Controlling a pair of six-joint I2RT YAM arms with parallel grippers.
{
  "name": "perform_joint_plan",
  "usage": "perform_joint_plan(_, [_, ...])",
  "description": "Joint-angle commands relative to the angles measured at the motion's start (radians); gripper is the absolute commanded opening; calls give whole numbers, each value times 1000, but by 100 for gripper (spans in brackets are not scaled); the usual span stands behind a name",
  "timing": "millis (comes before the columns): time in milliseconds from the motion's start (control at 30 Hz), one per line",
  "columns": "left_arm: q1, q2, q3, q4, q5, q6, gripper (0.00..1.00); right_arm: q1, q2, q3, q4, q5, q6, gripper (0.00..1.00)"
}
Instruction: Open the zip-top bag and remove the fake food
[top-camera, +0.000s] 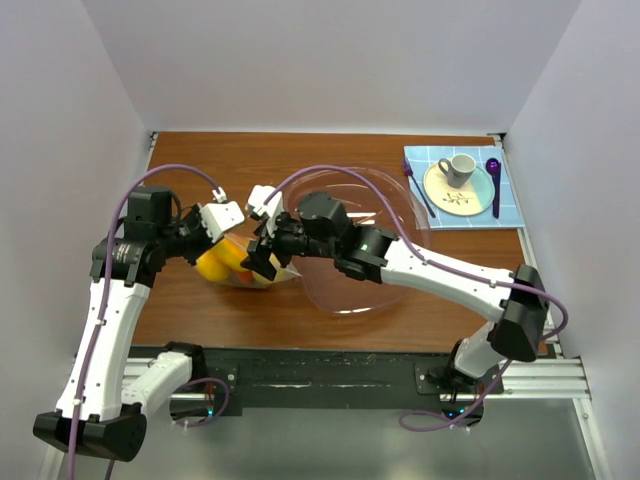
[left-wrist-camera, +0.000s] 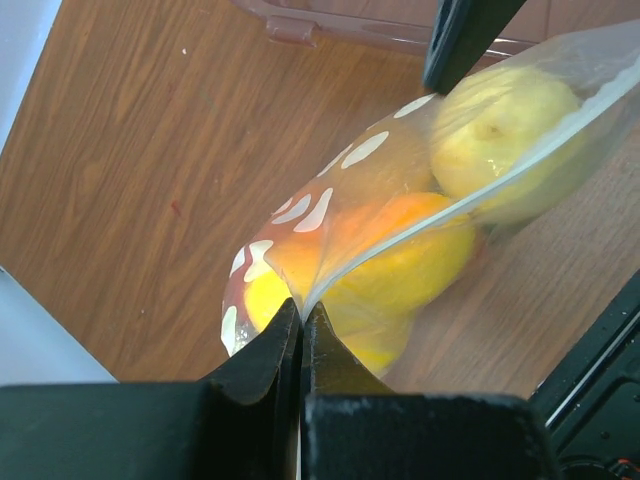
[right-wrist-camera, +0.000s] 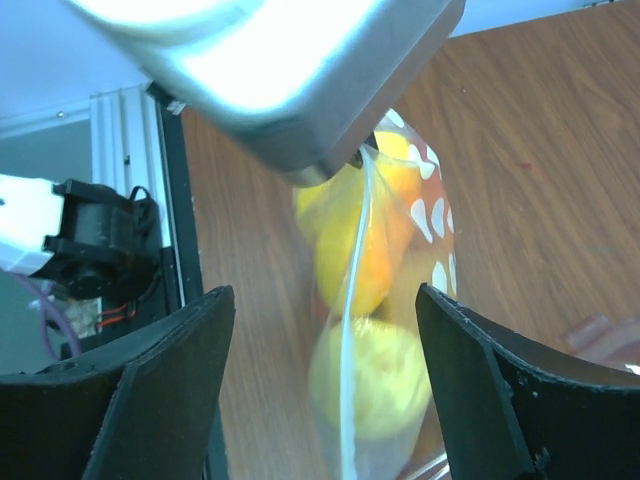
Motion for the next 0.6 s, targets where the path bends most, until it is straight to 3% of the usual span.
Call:
perform_joint_plan(0, [5, -14, 42, 6, 56, 13, 0, 6, 35, -36, 100, 35, 16, 74])
perform_joint_plan(200, [5, -9, 42, -34, 81, 39, 0, 6, 75, -50, 151, 113, 14, 65])
perform_joint_plan(300, [5, -14, 43, -49, 104, 47, 0, 6, 87, -49, 151, 126, 16, 44])
perform_joint_plan(333, [5, -13, 48, -47, 112, 41, 4, 6, 87, -49, 148, 127, 16, 29])
perform_joint_plan(367, [5, -11, 52, -41, 112, 27, 12, 6, 86, -52, 148, 138, 16, 21])
perform_joint_plan(400, [5, -6, 62, -37, 112, -3, 40, 6, 83, -59, 149, 147, 17, 12])
perform_joint_plan(433, [5, 6, 86, -23, 109, -22, 57, 6, 75, -64, 154, 158, 17, 0])
perform_joint_plan(467, [5, 12, 100, -14, 109, -45, 74, 6, 72, -72, 158, 182, 16, 0])
perform_joint_plan(500, [5, 20, 114, 0, 113, -76, 99, 6, 64, -87, 164, 185, 29, 0])
perform_joint_plan(567, [6, 20, 155, 22, 130, -114, 100, 6, 46, -99, 169, 214, 45, 0])
